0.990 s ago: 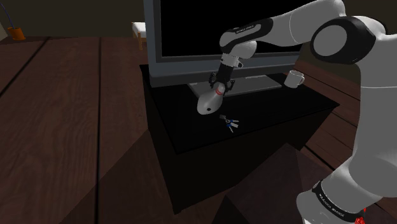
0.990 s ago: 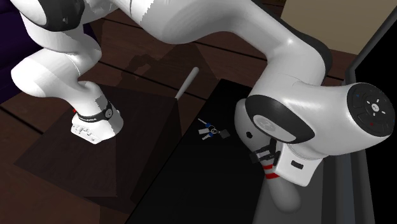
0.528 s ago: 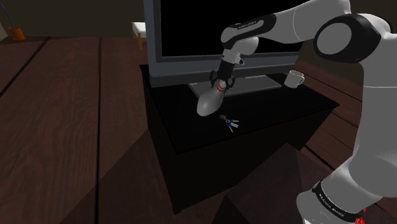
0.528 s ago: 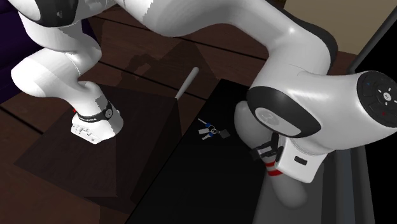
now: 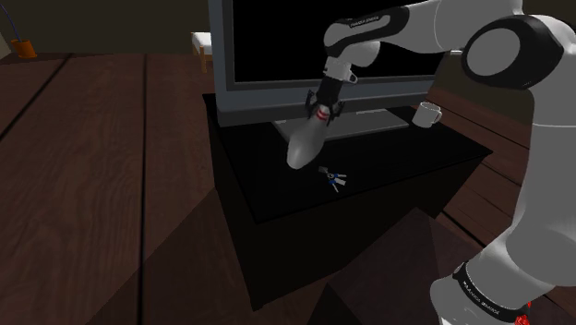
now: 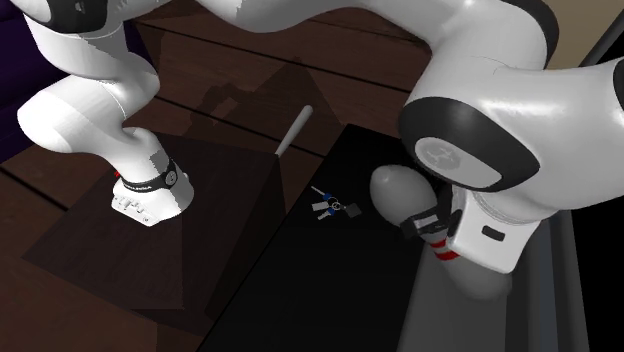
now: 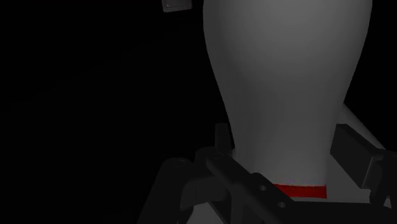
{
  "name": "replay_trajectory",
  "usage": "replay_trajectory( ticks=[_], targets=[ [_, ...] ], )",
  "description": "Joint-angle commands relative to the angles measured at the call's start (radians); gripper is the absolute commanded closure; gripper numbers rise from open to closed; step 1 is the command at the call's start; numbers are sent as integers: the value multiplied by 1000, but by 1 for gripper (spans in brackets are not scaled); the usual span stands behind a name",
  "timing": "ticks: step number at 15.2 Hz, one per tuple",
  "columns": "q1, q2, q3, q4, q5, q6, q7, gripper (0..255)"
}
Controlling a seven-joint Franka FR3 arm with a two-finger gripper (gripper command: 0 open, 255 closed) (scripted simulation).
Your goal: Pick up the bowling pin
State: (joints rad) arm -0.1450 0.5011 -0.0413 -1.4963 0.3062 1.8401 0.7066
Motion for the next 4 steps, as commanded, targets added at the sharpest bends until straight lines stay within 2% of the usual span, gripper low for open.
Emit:
replay_trajectory(
  ticks=[1,4],
  targets=[
    [-2,-10,-1,15,-2,-23,5,255],
    [-2,-14,-1,24,-3,-35,8,255]
  ],
)
